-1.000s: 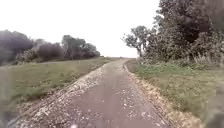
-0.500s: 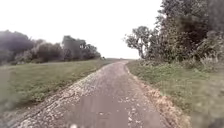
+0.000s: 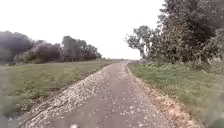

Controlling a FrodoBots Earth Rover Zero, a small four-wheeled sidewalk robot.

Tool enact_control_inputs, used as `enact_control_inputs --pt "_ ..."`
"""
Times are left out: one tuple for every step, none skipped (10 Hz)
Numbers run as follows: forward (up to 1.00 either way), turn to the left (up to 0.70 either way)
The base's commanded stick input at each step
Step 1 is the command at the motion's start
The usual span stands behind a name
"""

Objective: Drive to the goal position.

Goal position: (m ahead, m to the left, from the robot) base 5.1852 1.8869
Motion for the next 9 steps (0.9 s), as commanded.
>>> enact_control_inputs --pt "0.70 -0.35" --pt "0.70 -0.35" --pt "0.70 -0.18" --pt "0.70 -0.09" --pt "0.70 0.00" --pt "0.70 0.00" --pt "0.70 0.00" --pt "0.70 0.00" --pt "0.70 0.00"
